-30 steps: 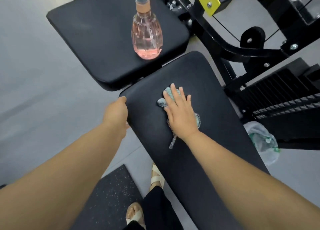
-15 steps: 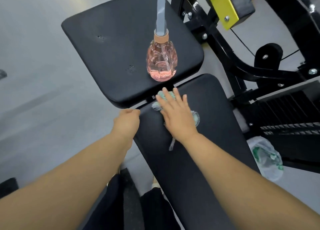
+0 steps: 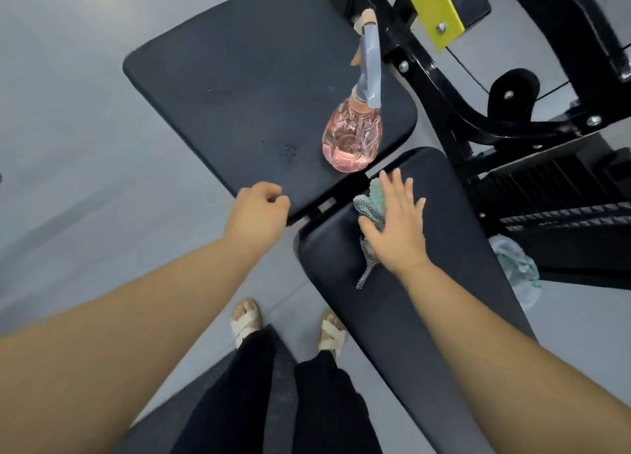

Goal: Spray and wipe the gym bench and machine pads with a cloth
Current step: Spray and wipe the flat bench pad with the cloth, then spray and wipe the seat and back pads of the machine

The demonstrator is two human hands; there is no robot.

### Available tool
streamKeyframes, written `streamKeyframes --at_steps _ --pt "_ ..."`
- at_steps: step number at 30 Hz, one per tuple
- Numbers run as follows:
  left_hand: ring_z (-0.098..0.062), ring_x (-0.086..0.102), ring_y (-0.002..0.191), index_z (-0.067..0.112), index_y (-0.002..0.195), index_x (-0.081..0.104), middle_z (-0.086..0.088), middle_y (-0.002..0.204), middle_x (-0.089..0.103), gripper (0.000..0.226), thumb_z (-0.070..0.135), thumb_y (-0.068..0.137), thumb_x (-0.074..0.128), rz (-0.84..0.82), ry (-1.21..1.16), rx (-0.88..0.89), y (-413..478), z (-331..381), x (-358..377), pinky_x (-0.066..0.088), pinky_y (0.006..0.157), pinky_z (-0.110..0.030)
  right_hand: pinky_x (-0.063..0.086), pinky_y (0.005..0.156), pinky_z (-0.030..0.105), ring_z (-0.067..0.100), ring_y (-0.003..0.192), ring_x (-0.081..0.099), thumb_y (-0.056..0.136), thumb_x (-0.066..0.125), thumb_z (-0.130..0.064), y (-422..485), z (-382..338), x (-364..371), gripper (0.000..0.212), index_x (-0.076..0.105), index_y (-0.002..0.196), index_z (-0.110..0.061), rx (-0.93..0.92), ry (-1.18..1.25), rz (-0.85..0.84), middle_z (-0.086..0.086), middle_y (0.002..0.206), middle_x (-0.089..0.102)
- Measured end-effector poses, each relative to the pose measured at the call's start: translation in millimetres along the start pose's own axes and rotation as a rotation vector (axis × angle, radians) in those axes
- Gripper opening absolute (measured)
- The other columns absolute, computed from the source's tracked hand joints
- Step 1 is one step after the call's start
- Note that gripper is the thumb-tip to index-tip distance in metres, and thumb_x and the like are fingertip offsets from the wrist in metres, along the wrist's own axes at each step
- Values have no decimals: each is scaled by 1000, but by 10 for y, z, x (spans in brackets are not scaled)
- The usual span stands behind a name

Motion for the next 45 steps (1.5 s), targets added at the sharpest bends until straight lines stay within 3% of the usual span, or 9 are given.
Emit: streamKeyframes --at_steps 7,12,16,20,24,27,35,39,45 --pt "-29 18 135 27 139 38 0 148 18 49 40 93 45 -201 428 28 228 38 7 24 110 -33 18 107 12 4 139 19 79 74 -27 324 -522 -511 81 27 145 -20 43 508 206 -6 153 21" --pt "-26 36 130 24 138 43 0 145 25 48 39 93 50 -289 412 -16 355 102 -117 28 107 -31 34 110 32 5 127 43 79 73 -13 785 -726 -617 82 26 145 -22 -80 631 -10 -13 134 44" --pt "-23 37 129 22 137 46 -1 144 28 45 36 95 49 -327 380 -63 421 184 -200 27 106 -28 45 91 19 5 99 58 78 74 -13 994 -810 -774 80 30 141 -35 -181 547 -143 -10 102 60" --pt "-23 41 120 20 131 51 -2 140 33 40 36 96 47 -319 278 -144 542 153 -216 30 103 -28 49 90 38 20 105 55 72 73 -15 1195 -951 -767 80 29 124 -56 -300 416 -262 5 111 59" --pt "-23 48 115 26 117 57 -1 127 48 27 36 93 50 -264 127 -209 659 72 -248 37 106 -39 48 75 32 7 73 54 67 69 -20 1210 -1061 -684 59 39 110 -47 -323 523 -206 -2 107 40" --pt "-27 49 115 23 120 58 -4 130 46 30 33 92 53 -53 49 -231 872 61 -498 40 100 -32 50 76 22 -1 87 53 78 69 -24 1189 -1241 -717 49 41 114 -39 -391 561 -70 -11 116 39" --pt "-31 25 138 17 144 34 -5 153 17 54 31 93 46 115 347 -100 1549 95 -1149 27 112 -39 48 66 21 13 68 66 88 61 -39 1496 -1706 -221 33 56 102 -9 34 511 -434 -3 90 58" --pt "-27 3 144 22 150 13 1 158 -3 65 37 95 42 -41 692 35 1780 65 -1207 20 115 -41 51 78 31 14 61 65 86 60 -47 1610 -1961 217 43 60 107 -9 280 483 -648 7 102 65" --pt "-26 6 145 24 151 2 2 159 -7 69 39 94 39 -264 959 150 1895 -3 -1285 23 115 -40 55 76 34 20 59 63 86 60 -25 1865 -2369 677 25 61 102 -6 428 462 -684 8 93 65"
Point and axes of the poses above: each hand's wrist, its own y-axis towards the middle knuckle, its own x-axis out of the palm, z = x × y, the point moved 8 cm from there along y, towards the middle knuckle
